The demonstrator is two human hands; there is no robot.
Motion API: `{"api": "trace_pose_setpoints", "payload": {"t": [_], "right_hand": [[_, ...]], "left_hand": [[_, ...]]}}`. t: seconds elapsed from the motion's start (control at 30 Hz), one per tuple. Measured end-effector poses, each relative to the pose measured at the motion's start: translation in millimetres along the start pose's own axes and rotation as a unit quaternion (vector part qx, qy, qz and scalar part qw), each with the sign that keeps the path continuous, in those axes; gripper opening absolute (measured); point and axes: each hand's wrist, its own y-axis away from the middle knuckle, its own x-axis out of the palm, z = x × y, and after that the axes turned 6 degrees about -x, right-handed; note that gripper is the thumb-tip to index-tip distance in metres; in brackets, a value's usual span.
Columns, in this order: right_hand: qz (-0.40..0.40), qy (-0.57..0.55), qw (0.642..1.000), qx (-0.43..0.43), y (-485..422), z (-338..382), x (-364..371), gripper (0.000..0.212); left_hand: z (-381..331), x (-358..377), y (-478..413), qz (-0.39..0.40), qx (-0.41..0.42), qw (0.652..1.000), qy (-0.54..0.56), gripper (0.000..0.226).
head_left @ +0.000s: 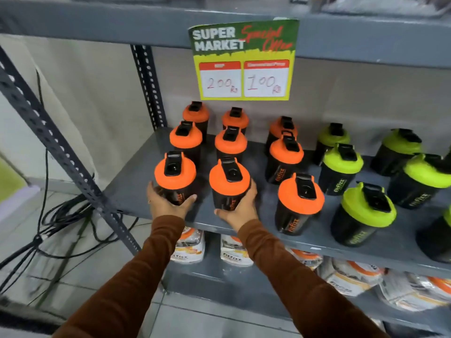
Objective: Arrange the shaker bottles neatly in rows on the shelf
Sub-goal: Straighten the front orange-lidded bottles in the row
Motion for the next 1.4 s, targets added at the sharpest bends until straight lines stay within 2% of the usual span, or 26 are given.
{"api": "trace_pose_setpoints", "payload": {"t": [0.17,0.33,0.5,0.63,0.8,1.4], "right_hand": [[-0.061,0.015,0.998,0.013,3.2,-3.2,5.6,0.103],[-0.102,0.051,0.994,-0.003,9.6,-2.3,10.8,0.101],[-0.082,0.083,0.993,-0.001,12.8,-3.9,13.0,0.112],[-0.081,0.11,0.99,0.028,14.7,0.6,12.5,0.102],[-0.098,0.146,0.984,0.038,20.1,3.0,15.2,0.087],[-0.111,0.141,0.983,0.044,27.7,9.4,19.5,0.084]], "left_hand": [[-5.0,-12.9,-5.6,0.05,0.003,0.996,-0.068,0.08],[-2.4,-19.8,-9.1,0.081,0.011,0.995,-0.066,0.083],[6.5,-24.6,-19.4,0.16,0.013,0.982,-0.096,0.084],[11.9,-33.4,-28.9,0.211,-0.002,0.972,-0.104,0.076],[16.8,-38.7,-35.8,0.233,-0.013,0.964,-0.124,0.072],[21.3,-52.8,-47.4,0.267,-0.015,0.953,-0.14,0.065]]}}
